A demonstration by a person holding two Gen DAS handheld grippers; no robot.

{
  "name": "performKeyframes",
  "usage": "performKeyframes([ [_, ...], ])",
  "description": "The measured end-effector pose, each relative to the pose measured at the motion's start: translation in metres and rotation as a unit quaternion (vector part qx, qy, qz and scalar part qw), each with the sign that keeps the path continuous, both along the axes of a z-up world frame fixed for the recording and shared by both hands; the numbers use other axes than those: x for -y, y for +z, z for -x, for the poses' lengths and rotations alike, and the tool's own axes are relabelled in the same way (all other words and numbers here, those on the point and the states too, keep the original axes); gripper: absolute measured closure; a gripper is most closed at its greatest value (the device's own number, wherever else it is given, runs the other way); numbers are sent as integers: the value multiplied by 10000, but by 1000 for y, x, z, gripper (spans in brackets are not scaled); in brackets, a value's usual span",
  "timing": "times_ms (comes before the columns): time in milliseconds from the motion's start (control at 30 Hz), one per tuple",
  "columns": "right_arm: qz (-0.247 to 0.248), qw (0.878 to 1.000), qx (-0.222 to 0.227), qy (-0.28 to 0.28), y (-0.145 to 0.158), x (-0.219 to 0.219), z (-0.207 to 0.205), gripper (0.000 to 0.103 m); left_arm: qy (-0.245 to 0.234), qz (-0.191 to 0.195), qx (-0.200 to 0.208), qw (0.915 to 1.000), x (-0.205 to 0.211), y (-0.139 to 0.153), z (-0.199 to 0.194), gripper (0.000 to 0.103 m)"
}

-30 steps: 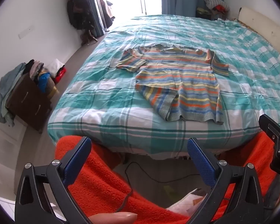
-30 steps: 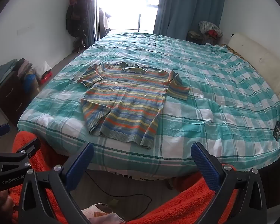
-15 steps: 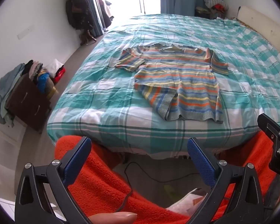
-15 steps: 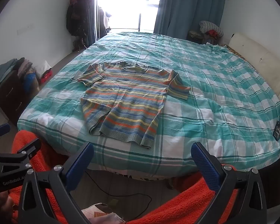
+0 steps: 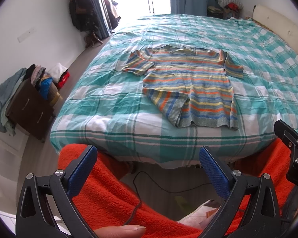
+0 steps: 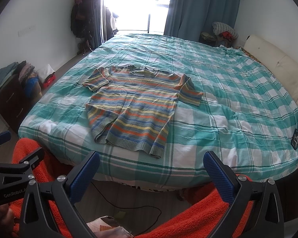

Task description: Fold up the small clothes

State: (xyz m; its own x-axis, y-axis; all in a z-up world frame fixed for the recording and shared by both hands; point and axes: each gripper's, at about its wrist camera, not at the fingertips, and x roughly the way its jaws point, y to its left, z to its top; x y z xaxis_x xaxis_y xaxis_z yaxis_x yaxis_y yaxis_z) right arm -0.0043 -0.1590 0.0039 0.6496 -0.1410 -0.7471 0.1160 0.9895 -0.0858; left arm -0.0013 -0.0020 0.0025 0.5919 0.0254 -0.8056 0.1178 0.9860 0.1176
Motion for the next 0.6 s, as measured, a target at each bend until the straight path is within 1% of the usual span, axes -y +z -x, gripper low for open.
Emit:
performKeyframes([
  [600, 21, 10000, -25, 29, -5, -3, -5, 0, 11, -6, -8, 10000, 5, -4, 0, 1],
])
